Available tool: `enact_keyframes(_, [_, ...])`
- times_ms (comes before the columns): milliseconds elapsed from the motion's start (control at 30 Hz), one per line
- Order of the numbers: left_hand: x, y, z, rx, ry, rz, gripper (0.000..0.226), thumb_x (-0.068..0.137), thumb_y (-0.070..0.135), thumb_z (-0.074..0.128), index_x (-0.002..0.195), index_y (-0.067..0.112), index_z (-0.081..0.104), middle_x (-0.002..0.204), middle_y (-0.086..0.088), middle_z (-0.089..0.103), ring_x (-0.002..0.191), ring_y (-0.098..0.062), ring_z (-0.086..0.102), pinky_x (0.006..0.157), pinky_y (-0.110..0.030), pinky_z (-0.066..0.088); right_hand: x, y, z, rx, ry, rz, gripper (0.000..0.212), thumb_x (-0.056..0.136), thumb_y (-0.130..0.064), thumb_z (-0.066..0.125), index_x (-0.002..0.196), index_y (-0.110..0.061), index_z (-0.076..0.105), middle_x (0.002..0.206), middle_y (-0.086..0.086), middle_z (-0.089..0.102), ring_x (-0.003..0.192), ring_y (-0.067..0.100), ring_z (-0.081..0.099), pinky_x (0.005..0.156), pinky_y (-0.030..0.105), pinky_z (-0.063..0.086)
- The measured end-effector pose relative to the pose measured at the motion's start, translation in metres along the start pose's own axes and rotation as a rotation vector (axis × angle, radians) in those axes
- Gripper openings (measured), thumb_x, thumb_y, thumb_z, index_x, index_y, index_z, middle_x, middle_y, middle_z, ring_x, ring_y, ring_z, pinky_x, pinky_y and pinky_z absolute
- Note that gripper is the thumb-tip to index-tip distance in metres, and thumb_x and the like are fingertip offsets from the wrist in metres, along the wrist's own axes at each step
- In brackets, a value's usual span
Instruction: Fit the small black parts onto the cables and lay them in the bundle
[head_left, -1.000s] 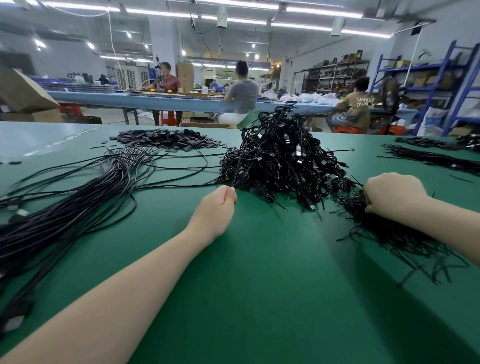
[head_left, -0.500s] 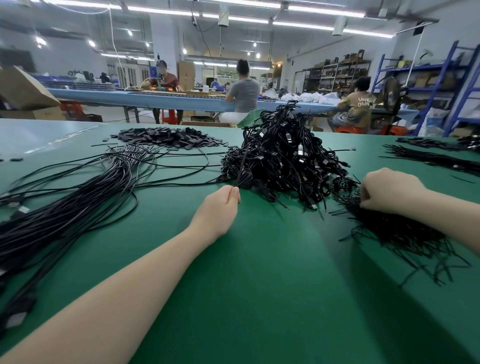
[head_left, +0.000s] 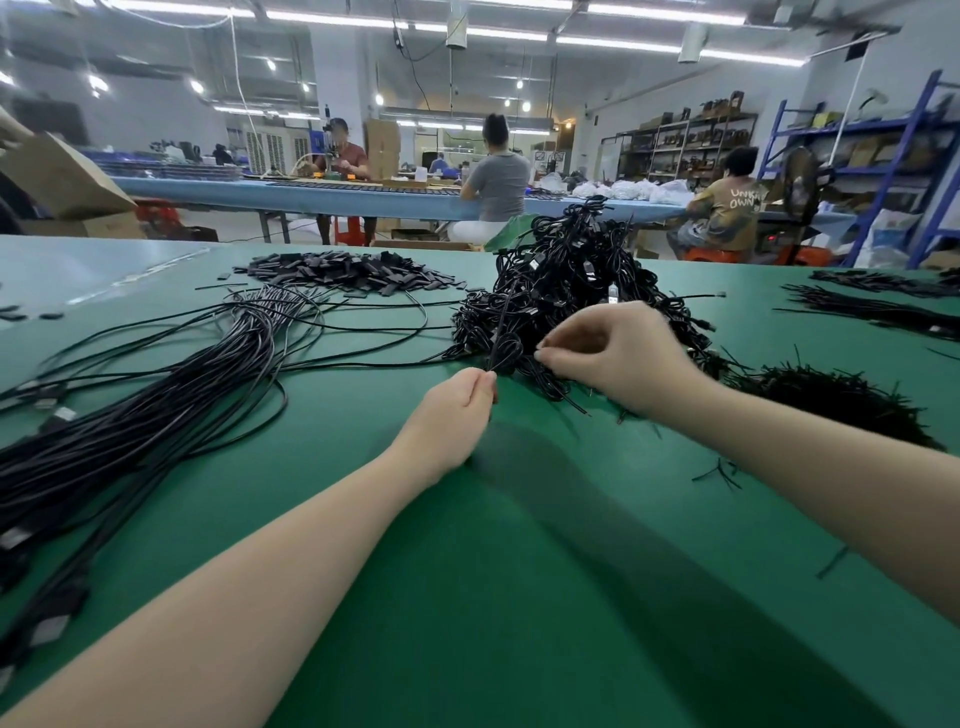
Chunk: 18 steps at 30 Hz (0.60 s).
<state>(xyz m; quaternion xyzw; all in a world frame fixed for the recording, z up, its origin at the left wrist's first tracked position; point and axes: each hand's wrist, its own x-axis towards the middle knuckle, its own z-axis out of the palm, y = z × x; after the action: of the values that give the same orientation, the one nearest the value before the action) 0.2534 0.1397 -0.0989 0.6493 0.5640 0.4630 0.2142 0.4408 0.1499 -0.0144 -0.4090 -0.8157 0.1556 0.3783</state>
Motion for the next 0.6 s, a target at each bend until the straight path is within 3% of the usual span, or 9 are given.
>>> enact_keyframes(300, [0.0, 0.001, 0.003, 0.105, -0.023, 0.041, 0.03, 0.102, 0.037, 0.036, 0.074, 0.026, 0.043, 0.069, 0.004, 0.051, 0.062, -0.016, 0.046, 0.065, -0.035, 0.04, 0.013, -0.015, 0.038, -0.052, 0.056, -0.113, 0.003, 0.079, -0.02, 0.075, 0.08, -0.022, 0.073, 0.071, -0.015, 0.067, 0.069, -0.002, 0.063, 0.068, 0.011, 0.049])
enact_keyframes(467, [-0.002, 0.005, 0.002, 0.168, -0.064, 0.091, 0.029, 0.103, 0.032, 0.035, 0.091, 0.009, 0.049, 0.076, -0.004, 0.055, 0.074, -0.033, 0.053, 0.069, -0.04, 0.043, 0.01, -0.011, 0.041, -0.034, 0.038, -0.093, 0.003, 0.079, -0.022, 0.075, 0.079, -0.024, 0.073, 0.073, -0.015, 0.069, 0.07, -0.003, 0.063, 0.068, 0.011, 0.049])
enact_keyframes(533, [-0.004, 0.007, 0.002, 0.241, -0.052, 0.109, 0.029, 0.102, 0.033, 0.035, 0.098, 0.008, 0.05, 0.081, -0.009, 0.058, 0.079, -0.037, 0.057, 0.066, -0.04, 0.043, 0.009, -0.013, 0.04, -0.02, 0.019, -0.062, 0.003, 0.079, -0.023, 0.075, 0.078, -0.025, 0.073, 0.073, -0.012, 0.07, 0.069, 0.0, 0.064, 0.068, 0.014, 0.05])
enact_keyframes(600, [-0.008, 0.011, 0.004, 0.397, -0.017, 0.131, 0.028, 0.101, 0.037, 0.034, 0.103, 0.013, 0.05, 0.086, -0.011, 0.062, 0.08, -0.038, 0.058, 0.062, -0.037, 0.039, 0.011, -0.018, 0.032, -0.16, -0.062, -0.111, 0.002, 0.081, -0.027, 0.072, 0.08, -0.025, 0.072, 0.072, -0.011, 0.07, 0.069, 0.002, 0.064, 0.067, 0.019, 0.051])
